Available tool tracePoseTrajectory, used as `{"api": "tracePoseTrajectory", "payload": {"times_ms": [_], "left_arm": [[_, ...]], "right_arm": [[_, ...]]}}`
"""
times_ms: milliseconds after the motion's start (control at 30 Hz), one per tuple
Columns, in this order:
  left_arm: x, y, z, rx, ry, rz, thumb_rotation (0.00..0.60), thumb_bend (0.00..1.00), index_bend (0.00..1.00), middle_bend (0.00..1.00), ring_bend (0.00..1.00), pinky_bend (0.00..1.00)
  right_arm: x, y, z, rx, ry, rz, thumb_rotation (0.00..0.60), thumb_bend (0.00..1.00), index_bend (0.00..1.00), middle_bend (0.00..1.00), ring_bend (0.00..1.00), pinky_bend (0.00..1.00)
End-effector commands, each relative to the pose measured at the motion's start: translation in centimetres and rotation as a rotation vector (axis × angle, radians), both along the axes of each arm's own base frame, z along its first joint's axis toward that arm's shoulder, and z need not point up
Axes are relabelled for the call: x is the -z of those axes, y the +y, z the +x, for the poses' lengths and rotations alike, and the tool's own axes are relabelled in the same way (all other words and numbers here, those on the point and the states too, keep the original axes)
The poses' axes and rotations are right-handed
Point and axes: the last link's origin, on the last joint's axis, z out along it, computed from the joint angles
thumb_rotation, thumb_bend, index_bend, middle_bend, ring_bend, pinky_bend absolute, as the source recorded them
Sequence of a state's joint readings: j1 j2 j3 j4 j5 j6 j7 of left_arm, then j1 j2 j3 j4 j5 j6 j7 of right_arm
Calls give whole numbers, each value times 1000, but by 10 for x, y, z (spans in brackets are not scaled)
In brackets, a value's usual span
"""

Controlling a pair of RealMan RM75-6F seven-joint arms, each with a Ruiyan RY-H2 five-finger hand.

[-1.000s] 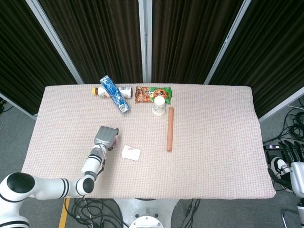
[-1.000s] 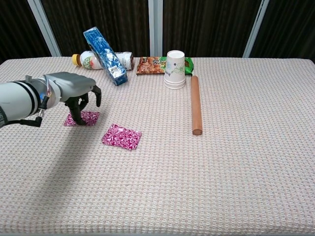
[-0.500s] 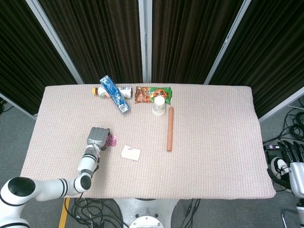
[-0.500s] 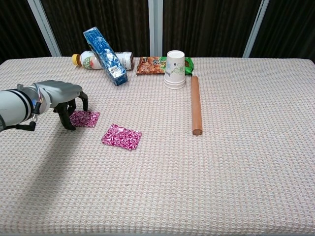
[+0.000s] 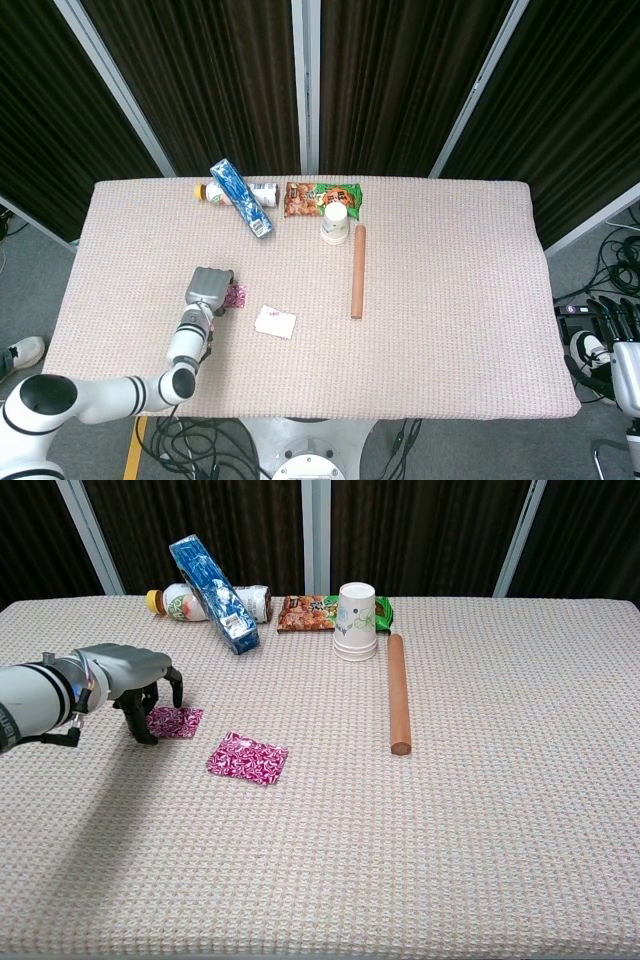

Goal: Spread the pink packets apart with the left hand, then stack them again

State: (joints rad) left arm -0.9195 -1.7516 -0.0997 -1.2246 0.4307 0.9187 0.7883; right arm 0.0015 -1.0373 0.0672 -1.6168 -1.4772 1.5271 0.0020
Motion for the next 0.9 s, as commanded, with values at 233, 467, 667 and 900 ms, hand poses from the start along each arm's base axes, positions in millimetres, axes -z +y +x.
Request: {"api": "tracePoseTrajectory", "payload": {"times_ms": [233, 467, 667, 900], "left_arm": [[3, -1, -1, 8, 4, 4, 600, 256, 406, 826, 817, 893], [2, -1, -1, 13, 6, 12, 600, 255, 491, 831, 817, 892], [-5, -2, 5, 24, -5, 19, 600, 255, 501, 832, 817, 892], [-14, -12, 30, 59, -73, -12, 600, 256, 491, 832, 817, 893]], "right_arm": [[0, 1, 0, 2, -1, -1, 502, 160, 115, 93, 0, 0], [-1, 2, 0, 1, -2, -5, 492, 162, 115, 93, 0, 0], [-1, 1, 0, -4, -7, -5, 493, 164, 115, 93, 0, 0], [-1, 2, -1, -6, -13, -6, 495, 163, 115, 93, 0, 0]]}}
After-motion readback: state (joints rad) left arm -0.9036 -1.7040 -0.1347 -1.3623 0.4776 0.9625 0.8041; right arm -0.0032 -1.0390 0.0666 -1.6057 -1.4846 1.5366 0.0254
